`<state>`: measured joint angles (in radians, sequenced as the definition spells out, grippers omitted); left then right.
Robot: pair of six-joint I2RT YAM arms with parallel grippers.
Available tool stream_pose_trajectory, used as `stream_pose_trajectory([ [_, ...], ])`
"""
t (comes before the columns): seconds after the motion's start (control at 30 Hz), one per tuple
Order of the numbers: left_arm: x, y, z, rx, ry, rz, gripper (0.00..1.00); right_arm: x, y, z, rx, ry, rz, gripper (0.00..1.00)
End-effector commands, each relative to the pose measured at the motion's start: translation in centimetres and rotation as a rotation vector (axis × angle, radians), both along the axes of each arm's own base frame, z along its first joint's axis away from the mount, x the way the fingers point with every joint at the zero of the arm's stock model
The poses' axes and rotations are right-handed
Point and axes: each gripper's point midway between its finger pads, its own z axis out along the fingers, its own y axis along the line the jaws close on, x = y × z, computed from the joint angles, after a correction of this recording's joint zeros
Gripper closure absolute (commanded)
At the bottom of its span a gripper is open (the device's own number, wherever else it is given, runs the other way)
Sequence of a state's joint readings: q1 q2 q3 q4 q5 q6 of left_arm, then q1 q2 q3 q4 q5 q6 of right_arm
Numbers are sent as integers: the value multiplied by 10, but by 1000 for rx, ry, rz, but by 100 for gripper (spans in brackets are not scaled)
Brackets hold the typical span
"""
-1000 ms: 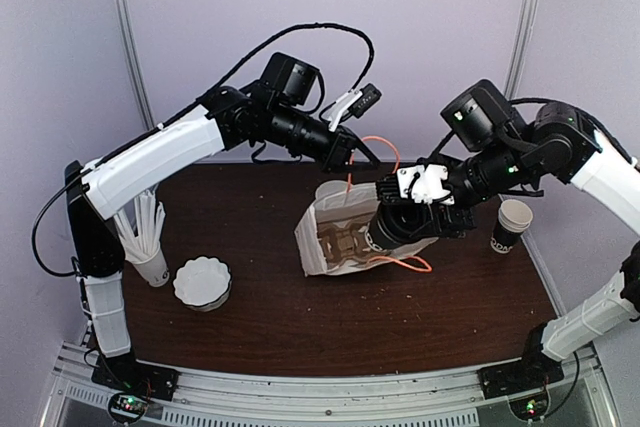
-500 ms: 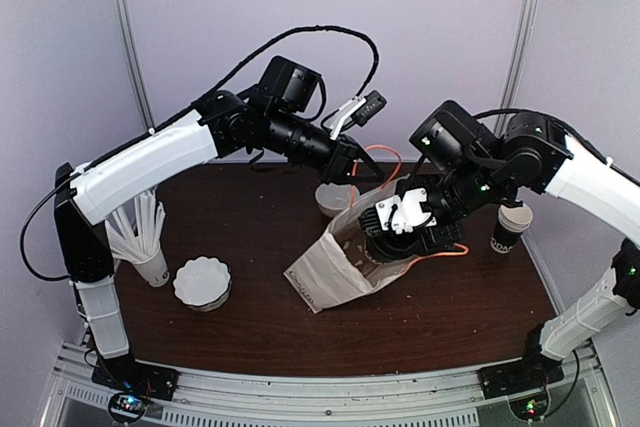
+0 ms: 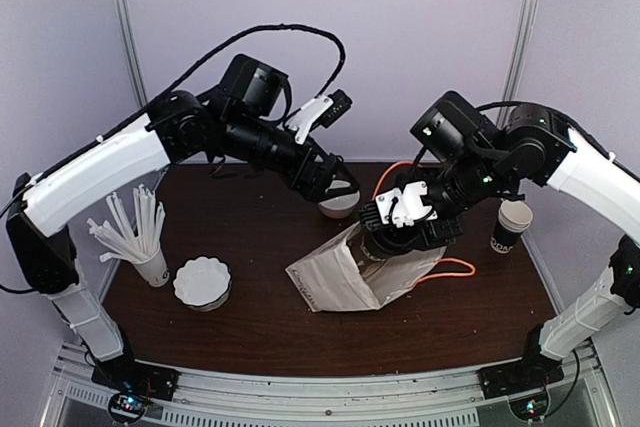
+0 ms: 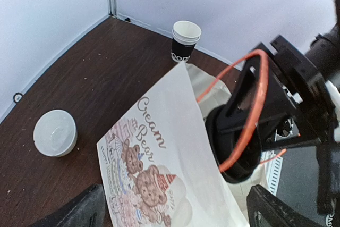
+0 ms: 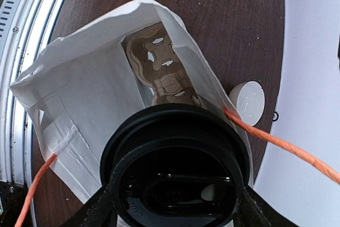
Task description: Pack the takeout coffee
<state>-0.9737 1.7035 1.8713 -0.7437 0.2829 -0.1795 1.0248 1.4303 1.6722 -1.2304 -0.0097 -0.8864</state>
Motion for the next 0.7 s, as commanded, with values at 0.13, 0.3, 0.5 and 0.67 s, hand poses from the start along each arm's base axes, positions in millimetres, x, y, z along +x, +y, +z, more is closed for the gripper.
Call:
stream_pose_trajectory([
  [0.13,-41,6,-12,75,-72,170,3,9,3,13,81,34,-49,29],
  [0.3,-33,-1,-25,155,-137,337,9,15,-7,15,103,47,-95,29],
  [0.5,-32,-13,-38,160,-96,357,18,21,-17,20,155,68,-152,29],
  [0.67,-34,-14,-42,168,-101,340,28,21,-23,13,160,89,-181,29],
])
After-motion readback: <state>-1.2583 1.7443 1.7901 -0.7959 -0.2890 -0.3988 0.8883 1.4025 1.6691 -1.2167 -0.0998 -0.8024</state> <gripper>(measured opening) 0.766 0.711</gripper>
